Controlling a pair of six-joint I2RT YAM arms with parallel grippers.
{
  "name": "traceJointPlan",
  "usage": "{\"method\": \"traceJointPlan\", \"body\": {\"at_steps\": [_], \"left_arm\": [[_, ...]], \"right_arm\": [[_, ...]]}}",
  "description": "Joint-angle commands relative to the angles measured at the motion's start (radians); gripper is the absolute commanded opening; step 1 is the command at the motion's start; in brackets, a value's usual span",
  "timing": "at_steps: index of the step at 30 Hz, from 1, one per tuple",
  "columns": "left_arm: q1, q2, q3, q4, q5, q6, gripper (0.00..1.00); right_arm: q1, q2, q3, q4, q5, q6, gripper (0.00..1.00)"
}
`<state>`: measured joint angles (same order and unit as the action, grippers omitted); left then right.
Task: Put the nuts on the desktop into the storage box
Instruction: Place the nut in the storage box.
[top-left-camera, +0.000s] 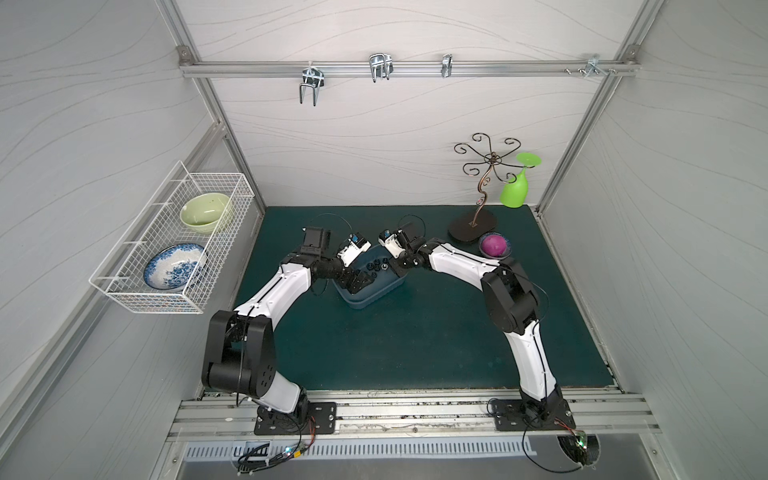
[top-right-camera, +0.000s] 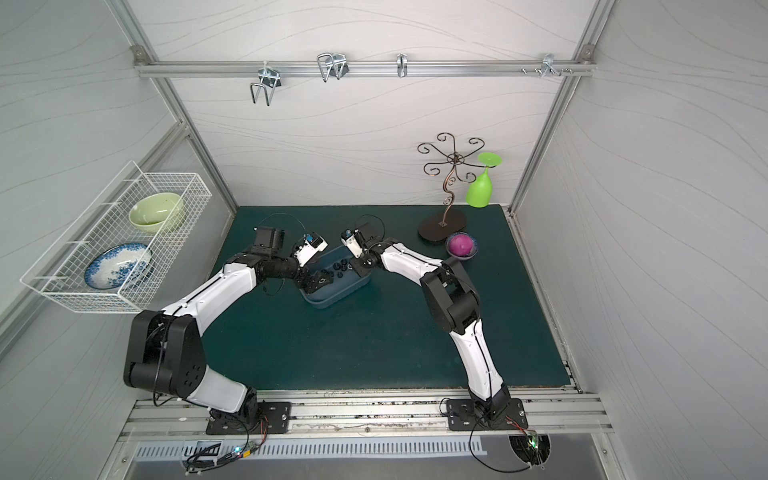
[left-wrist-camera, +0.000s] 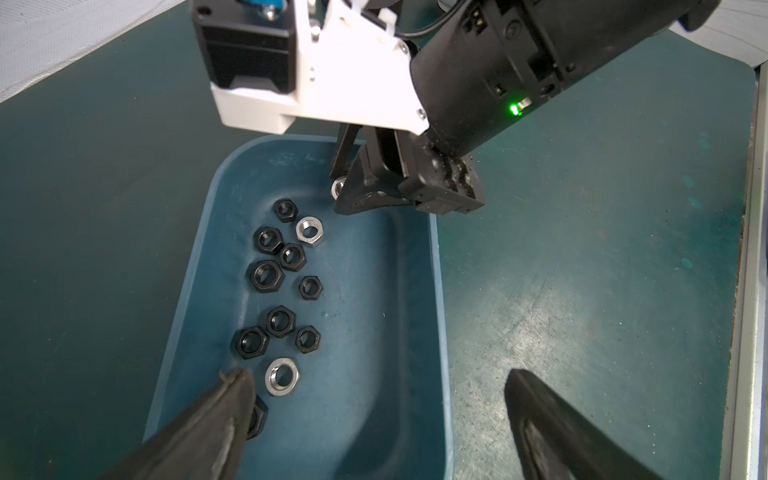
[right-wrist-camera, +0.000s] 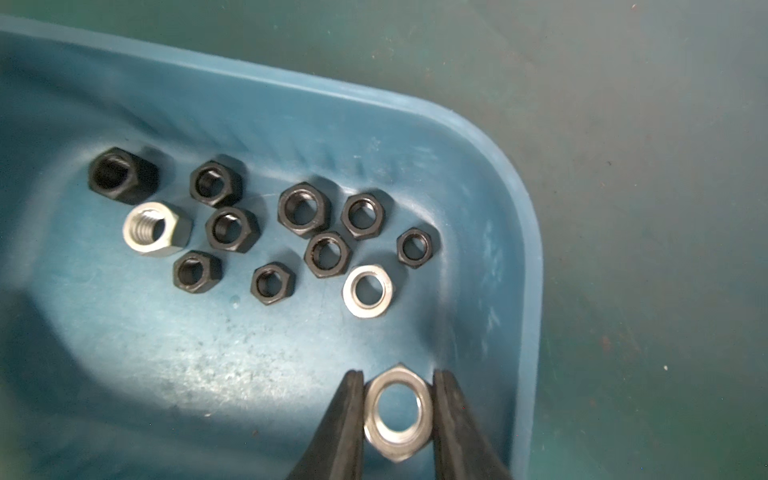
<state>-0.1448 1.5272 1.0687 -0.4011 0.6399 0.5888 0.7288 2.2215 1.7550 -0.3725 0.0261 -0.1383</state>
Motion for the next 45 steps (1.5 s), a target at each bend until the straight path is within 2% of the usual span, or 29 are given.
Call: {"method": "traceJointPlan", "body": {"at_steps": [1, 8, 15, 45], "left_arm": [[0.004, 0.002, 0.017, 0.029, 0.010, -0.013, 0.99], [0.005, 0.007, 0.012, 0.036, 0.010, -0.026, 0.99], [0.011, -0.007, 0.005, 0.031, 0.004, -0.023, 0.98], [0.022, -0.010, 0.007, 0.012, 0.052, -0.011, 0.99]], "right_arm": [[0.003, 0.037, 0.051, -0.076, 0.027, 0.008, 0.22], [0.014, 0.077, 0.109, -0.112, 0.066, 0.020, 0.22], [0.035, 0.084, 0.126, -0.143, 0.127, -0.062, 0.21], [0.026, 0.160, 0.225, -0.217, 0.112, -0.089, 0.21]]}}
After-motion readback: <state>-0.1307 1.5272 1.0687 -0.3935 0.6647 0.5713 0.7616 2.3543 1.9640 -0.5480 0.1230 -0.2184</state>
